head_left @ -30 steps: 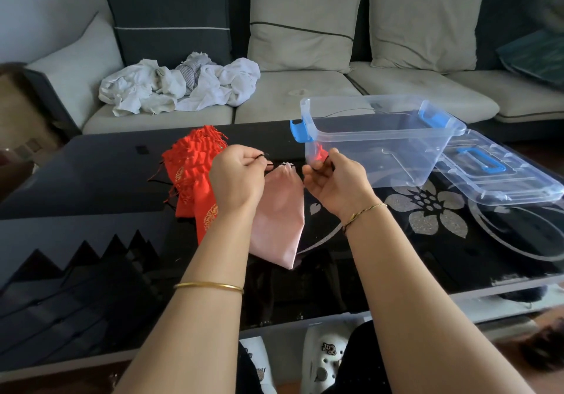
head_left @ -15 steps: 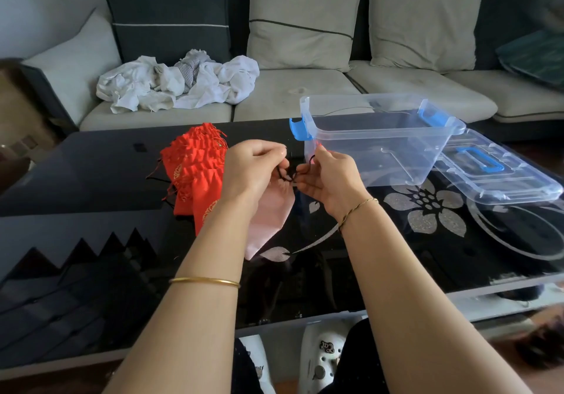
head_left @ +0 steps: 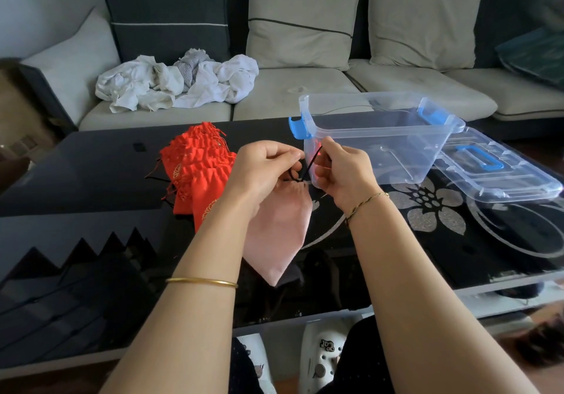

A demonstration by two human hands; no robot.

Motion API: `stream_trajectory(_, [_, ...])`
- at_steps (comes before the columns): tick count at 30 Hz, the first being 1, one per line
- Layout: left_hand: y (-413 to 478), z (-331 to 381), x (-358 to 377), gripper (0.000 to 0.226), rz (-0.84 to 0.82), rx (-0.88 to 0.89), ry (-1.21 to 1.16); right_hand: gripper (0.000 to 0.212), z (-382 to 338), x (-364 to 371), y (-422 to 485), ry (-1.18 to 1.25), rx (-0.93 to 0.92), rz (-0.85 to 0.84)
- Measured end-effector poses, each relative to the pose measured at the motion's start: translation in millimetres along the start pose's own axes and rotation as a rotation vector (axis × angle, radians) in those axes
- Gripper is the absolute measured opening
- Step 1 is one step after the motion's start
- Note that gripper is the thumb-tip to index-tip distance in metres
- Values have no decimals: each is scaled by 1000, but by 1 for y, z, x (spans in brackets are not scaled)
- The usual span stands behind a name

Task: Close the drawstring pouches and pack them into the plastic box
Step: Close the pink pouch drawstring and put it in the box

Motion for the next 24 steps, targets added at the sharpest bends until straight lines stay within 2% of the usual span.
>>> stream_trajectory(5, [2, -3, 4, 13, -54, -73, 46, 36, -2, 1, 0, 21, -60, -43])
stream_trajectory(9, [3, -5, 5, 9, -79, -111, 65, 33, -3, 6, -3, -47, -105, -97])
stream_trajectory(12, [4, -7, 4, 8, -43, -123, 60, 27, -6, 7, -9, -53, -69, -138])
stream_trajectory(15, [5, -8, 2, 11, 16, -136, 21, 32, -8, 4, -12, -96, 24, -155])
stream_trajectory(20, [8, -10, 0, 16, 65, -141, -13, 30, -10, 5, -16, -250, -9, -190])
stream_trajectory(22, [9, -10, 0, 15, 79, -144, -53, 26, -10, 5, -16, -231, -32, -164])
stream_trajectory(24, [9, -9, 0, 16, 80, -146, -77, 19, -11, 1, -13, -127, -27, -47])
Point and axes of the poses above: each hand's wrist, its own y-axis towards the middle knuckle, its own x-axis out of the palm, z = x × y, the point moved 2 cm from there along y, towards the middle knuckle, and after that the axes turned 2 degrees about -x, right-handed, at the moved point
